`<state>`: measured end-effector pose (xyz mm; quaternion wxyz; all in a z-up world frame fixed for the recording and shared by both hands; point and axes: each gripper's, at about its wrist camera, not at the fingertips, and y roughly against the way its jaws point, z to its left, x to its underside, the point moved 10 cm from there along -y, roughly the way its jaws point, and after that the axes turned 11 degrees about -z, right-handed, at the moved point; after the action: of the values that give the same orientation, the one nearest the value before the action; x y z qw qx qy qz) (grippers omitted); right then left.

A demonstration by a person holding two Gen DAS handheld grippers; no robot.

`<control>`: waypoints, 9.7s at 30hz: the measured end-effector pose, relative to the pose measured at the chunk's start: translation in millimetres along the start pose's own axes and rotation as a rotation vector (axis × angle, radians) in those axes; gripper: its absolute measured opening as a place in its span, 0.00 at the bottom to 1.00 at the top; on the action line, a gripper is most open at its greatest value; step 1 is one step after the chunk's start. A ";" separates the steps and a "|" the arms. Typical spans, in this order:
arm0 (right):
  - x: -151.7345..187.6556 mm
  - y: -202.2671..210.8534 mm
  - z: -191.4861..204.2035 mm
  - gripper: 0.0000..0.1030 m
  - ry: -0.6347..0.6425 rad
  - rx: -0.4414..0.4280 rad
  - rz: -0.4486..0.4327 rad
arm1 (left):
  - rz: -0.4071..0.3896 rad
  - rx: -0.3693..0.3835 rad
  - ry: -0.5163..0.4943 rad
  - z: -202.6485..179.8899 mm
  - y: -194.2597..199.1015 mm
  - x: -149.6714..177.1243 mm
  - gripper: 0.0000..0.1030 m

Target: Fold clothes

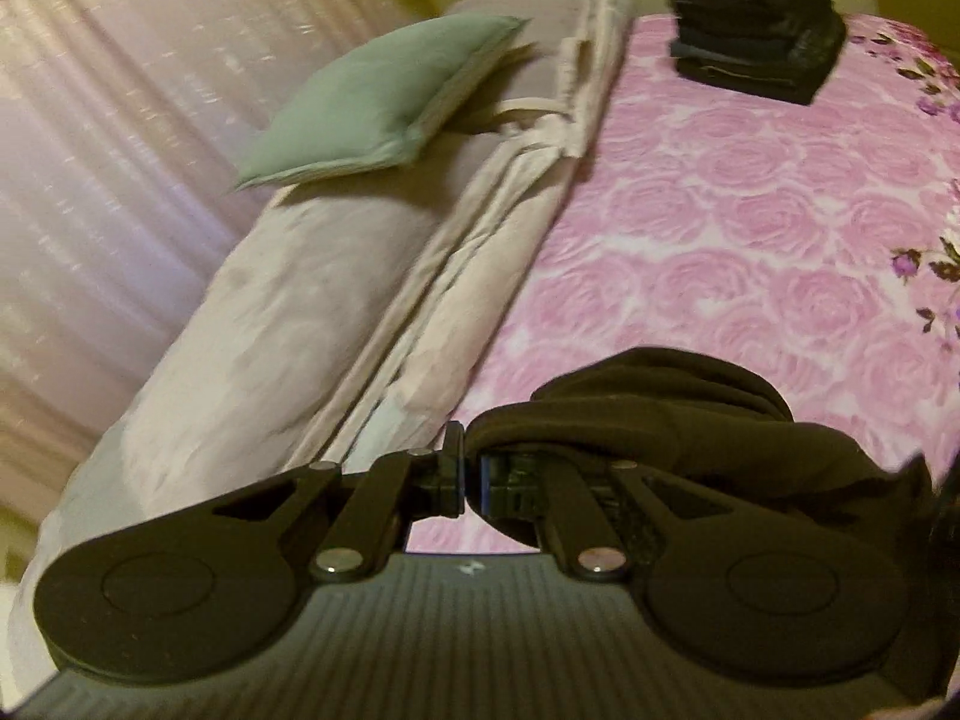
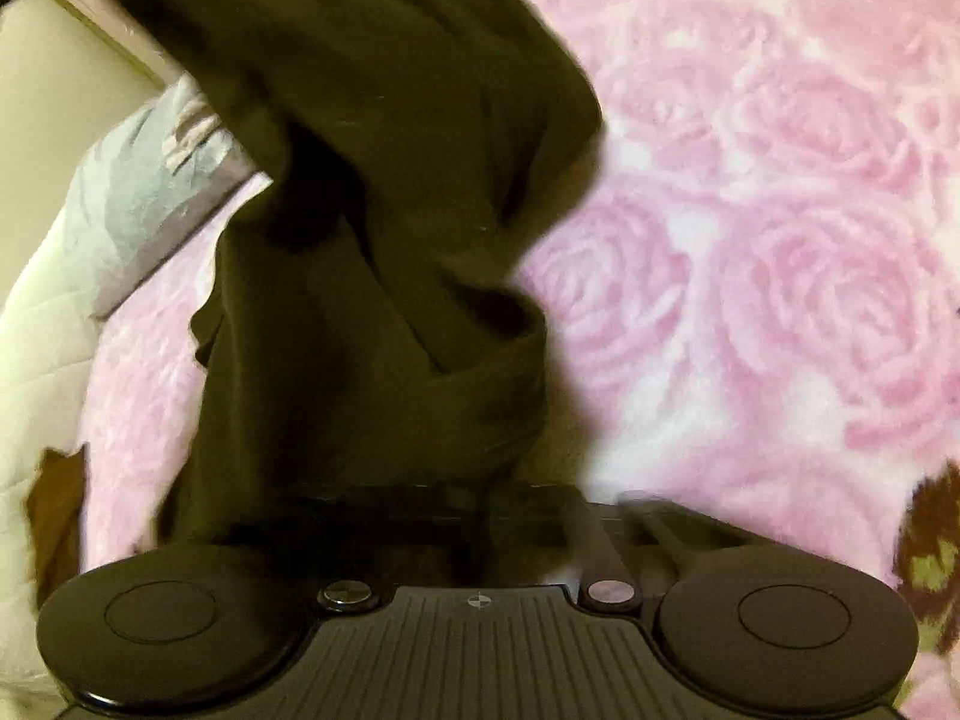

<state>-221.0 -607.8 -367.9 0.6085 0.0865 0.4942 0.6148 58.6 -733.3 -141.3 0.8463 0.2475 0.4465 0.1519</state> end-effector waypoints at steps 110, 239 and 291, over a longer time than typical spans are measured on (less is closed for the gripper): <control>44.2 158.9 -78.8 0.64 0.305 0.345 0.235 | 0.614 0.243 0.575 -292.3 276.4 250.4 0.17; -25.4 -49.5 4.0 0.80 0.285 0.318 0.318 | 0.519 -0.145 0.577 -8.3 78.6 388.4 0.20; -270.5 -175.1 -29.5 0.64 0.582 -0.033 -0.072 | 0.229 -0.082 0.714 -9.5 -190.3 173.6 0.24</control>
<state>-59.8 -888.3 -373.4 0.4641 -0.1209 0.6406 0.5997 153.9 -805.7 -369.6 0.6242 0.1933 0.6764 0.3399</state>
